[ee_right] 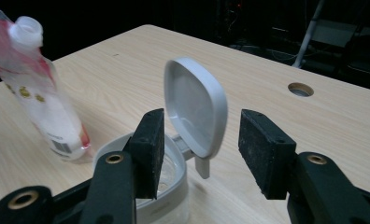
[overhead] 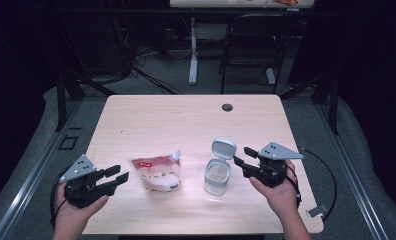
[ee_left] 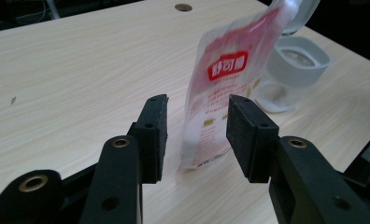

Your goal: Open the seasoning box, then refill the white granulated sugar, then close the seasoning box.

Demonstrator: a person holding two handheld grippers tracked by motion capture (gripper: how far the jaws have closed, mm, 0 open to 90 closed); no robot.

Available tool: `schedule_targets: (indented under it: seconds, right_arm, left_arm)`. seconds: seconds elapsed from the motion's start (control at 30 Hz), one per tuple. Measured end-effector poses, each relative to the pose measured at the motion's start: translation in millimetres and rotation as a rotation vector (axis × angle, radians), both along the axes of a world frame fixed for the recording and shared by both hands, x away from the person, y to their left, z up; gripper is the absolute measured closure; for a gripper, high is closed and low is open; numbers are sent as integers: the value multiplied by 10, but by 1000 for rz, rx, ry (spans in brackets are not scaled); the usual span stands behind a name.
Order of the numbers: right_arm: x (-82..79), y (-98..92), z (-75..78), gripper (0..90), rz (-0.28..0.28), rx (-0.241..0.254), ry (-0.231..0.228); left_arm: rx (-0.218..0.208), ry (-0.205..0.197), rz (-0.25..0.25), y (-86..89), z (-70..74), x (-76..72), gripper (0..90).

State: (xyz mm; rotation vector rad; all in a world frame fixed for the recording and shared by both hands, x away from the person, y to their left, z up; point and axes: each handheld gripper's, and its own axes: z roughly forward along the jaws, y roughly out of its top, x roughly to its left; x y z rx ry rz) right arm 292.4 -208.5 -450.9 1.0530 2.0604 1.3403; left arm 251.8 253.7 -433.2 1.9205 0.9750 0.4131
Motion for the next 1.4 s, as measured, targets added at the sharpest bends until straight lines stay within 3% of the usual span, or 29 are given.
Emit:
schedule_targets:
  seconds: [0.2, 0.27, 0.7, 1.07, 1.4]
  right_arm:
    - [-36, 118, 160, 635, 66, -42, 14]
    - [-29, 149, 213, 651, 76, -68, 14]
    - [39, 445, 435, 744, 178, -113, 34]
    - [96, 829, 461, 742, 287, -125, 54]
    - [152, 1079, 405, 675, 364, -128, 72]
  left_arm:
    - [1, 0, -3, -63, 64, 67, 599]
    - [10, 1, -6, -89, 71, 81, 606]
    - [28, 10, -28, -145, 116, 161, 667]
    - [21, 18, -41, -175, 93, 217, 695]
    - [37, 29, -72, -188, 108, 280, 738]
